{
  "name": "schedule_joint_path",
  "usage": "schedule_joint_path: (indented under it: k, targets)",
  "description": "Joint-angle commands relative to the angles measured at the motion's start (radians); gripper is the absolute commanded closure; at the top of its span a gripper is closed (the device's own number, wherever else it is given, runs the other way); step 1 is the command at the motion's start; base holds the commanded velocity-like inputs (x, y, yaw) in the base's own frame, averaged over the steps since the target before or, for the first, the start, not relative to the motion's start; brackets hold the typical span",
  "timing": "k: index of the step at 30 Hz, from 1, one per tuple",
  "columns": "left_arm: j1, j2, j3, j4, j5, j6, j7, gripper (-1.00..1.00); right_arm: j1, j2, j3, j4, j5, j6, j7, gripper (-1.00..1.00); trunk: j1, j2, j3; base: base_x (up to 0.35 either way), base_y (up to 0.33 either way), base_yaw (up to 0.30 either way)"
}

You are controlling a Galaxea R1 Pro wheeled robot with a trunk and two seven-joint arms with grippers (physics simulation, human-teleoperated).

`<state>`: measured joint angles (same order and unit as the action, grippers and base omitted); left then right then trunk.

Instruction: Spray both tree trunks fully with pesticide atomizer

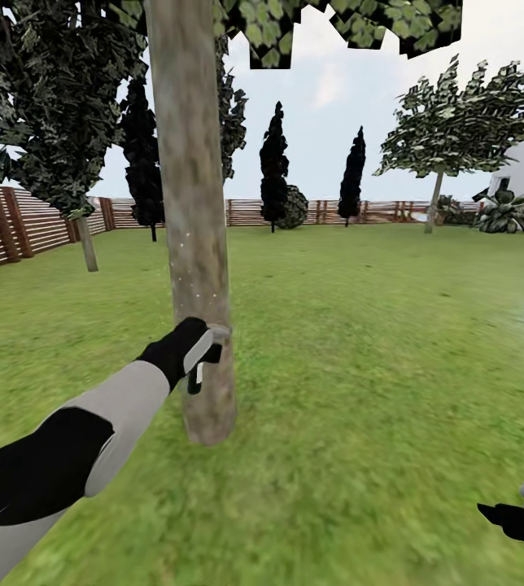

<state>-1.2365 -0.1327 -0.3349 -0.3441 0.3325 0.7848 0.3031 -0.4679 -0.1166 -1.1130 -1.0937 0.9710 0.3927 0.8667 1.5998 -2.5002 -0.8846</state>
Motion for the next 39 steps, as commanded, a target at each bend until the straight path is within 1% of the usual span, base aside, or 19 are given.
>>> schedule_joint_path:
  k: [1,2,4,9,10,12,14,16,18,19,22,25,28,30,31,33,34,36,39]
  targets:
    - [-0.001,0.001,0.001,-0.085,-0.002,0.104,0.001,1.0,0.0,0.0,0.0,0.0,0.0,0.0,0.0,-1.0,0.0,0.0,0.0,0.0,-0.003,0.005]
    - [-0.004,0.001,0.002,-0.128,-0.002,0.154,0.003,1.0,0.0,0.0,0.0,0.0,0.0,0.0,0.001,-1.0,0.0,0.0,0.0,0.0,-0.001,0.003]
    - [-0.017,0.002,0.002,-0.163,-0.003,0.194,0.004,1.0,0.0,0.0,-0.001,0.0,0.0,0.0,0.001,-1.0,0.0,0.0,0.0,0.0,0.0,0.001]
    - [-0.175,0.005,0.002,-0.161,0.0,0.212,0.005,1.0,0.0,-0.001,-0.001,0.0,-0.001,0.0,0.002,-1.0,0.0,0.0,0.0,0.0,0.0,0.0]
    - [-0.215,0.005,0.002,-0.136,0.0,0.212,0.005,1.0,0.0,-0.001,-0.001,0.0,-0.001,0.0,0.002,-1.0,0.0,0.0,0.0,0.0,0.0,0.0]
    - [-0.327,0.005,0.003,-0.072,0.0,0.212,0.005,1.0,0.0,-0.002,-0.002,0.0,-0.001,0.0,0.002,-1.0,0.0,0.0,0.0,0.0,0.0,0.0]
    - [-0.378,0.005,0.003,-0.059,0.001,0.212,0.005,1.0,0.0,-0.002,-0.002,0.0,-0.001,0.0,0.002,-1.0,0.0,0.0,0.0,0.0,0.0,0.0]
    - [-0.454,0.005,0.003,0.002,0.002,0.212,0.005,1.0,0.0,-0.002,-0.002,0.0,-0.002,0.0,0.002,-1.0,0.0,0.0,0.0,0.0,0.0,0.0]
    - [-0.479,0.005,0.002,0.032,0.003,0.212,0.005,1.0,0.0,-0.002,-0.002,0.0,-0.002,0.0,0.002,-1.0,0.0,0.0,0.0,0.0,0.0,0.0]
    - [-0.483,0.005,0.002,0.043,0.003,0.212,0.005,1.0,0.0,-0.002,-0.002,0.0,-0.002,0.0,0.002,-1.0,0.0,0.0,0.0,0.0,0.0,0.0]
    - [-0.485,0.005,-0.001,0.129,0.003,0.21,0.003,1.0,0.0,-0.002,-0.002,0.0,-0.002,0.0,0.002,-1.0,0.0,0.0,0.0,0.0,0.0,0.0]
    - [-0.48,0.005,-0.002,0.148,0.005,0.207,0.001,1.0,0.0,-0.002,-0.002,0.0,-0.001,0.0,0.002,-1.0,0.0,0.0,0.0,0.0,0.0,0.0]
    - [-0.472,0.003,-0.004,0.246,0.006,0.183,-0.006,1.0,0.0,-0.002,-0.002,0.0,-0.001,0.0,0.002,-1.0,0.0,0.0,0.0,0.0,0.0,0.0]
    - [-0.437,0.002,-0.004,0.293,0.004,0.136,-0.008,1.0,0.0,-0.002,-0.002,0.0,0.0,0.0,0.002,-1.0,0.0,0.0,0.0,0.0,0.0,0.0]
    - [-0.406,0.002,-0.003,0.303,0.004,0.11,-0.009,1.0,0.0,-0.002,-0.002,0.0,0.0,0.0,0.002,-1.0,0.0,0.0,0.0,0.0,0.0,0.0]
    - [-0.347,0.002,-0.004,0.308,0.003,0.087,-0.01,1.0,0.0,-0.002,-0.002,0.0,0.0,0.0,0.002,-1.0,0.0,0.0,0.0,0.0,0.0,0.0]
    - [-0.331,0.002,-0.004,0.308,0.003,0.075,-0.01,1.0,0.0,-0.002,-0.002,0.0,0.0,0.0,0.002,-1.0,0.0,0.0,0.0,0.0,0.0,0.0]
    - [-0.272,0.002,-0.004,0.307,0.003,0.021,-0.011,1.0,0.0,-0.002,-0.002,0.0,0.0,0.0,0.002,-1.0,0.0,0.0,0.0,0.0,0.0,0.0]
    - [-0.204,0.002,-0.004,0.308,0.003,-0.038,-0.012,1.0,0.0,-0.002,-0.002,0.0,0.0,0.0,0.002,-1.0,0.0,0.0,0.0,0.0,0.0,0.0]
